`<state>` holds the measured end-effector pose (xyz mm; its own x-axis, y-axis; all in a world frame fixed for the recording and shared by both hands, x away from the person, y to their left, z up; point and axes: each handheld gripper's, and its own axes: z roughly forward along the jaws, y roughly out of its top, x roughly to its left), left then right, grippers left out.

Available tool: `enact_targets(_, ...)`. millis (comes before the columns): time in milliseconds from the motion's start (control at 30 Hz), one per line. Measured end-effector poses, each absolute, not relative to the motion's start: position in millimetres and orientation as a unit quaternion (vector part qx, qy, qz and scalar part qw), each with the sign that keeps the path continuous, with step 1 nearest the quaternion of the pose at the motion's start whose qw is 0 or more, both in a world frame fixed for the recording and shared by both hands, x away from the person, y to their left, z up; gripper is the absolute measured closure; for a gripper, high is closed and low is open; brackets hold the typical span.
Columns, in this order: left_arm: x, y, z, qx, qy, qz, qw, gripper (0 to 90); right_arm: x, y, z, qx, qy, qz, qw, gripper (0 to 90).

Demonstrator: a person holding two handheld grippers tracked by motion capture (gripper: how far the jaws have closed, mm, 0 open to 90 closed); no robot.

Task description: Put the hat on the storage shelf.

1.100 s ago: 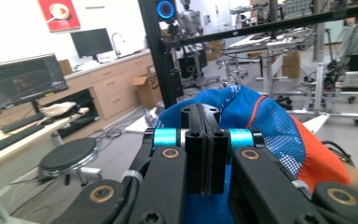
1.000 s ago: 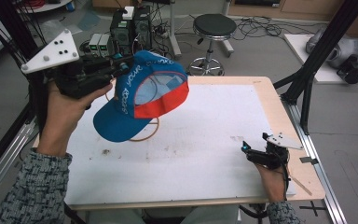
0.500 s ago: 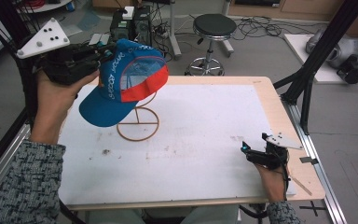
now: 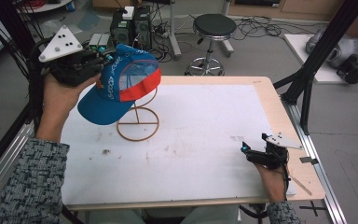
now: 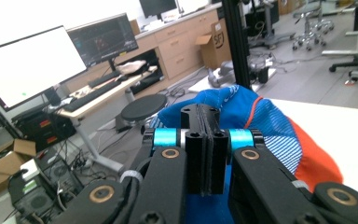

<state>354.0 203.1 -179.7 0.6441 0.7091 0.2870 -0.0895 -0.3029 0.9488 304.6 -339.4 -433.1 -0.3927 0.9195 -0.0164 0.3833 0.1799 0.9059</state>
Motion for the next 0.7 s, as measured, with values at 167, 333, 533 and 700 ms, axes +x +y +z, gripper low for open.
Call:
enact_targets(167, 358, 205, -189, 0.727, 0.222, 0.362, 0.540, 88.7, 305, -339, -433, 0.459, 0.708, 0.443, 0.302, 11.1)
enact_targets(333, 362, 205, -198, 0.731, 0.231, 0.356, 0.535, 88.8, 305, -339, -434, 0.458, 0.709, 0.442, 0.304, 11.1)
enact_targets(533, 365, 201, -212, 0.739, 0.233, 0.346, 0.529, 88.7, 305, -340, -434, 0.462, 0.708, 0.440, 0.301, 11.1)
enact_targets(700, 367, 200, -221, 0.741, 0.236, 0.338, 0.530, 88.7, 305, -340, -434, 0.462, 0.708, 0.442, 0.301, 11.1)
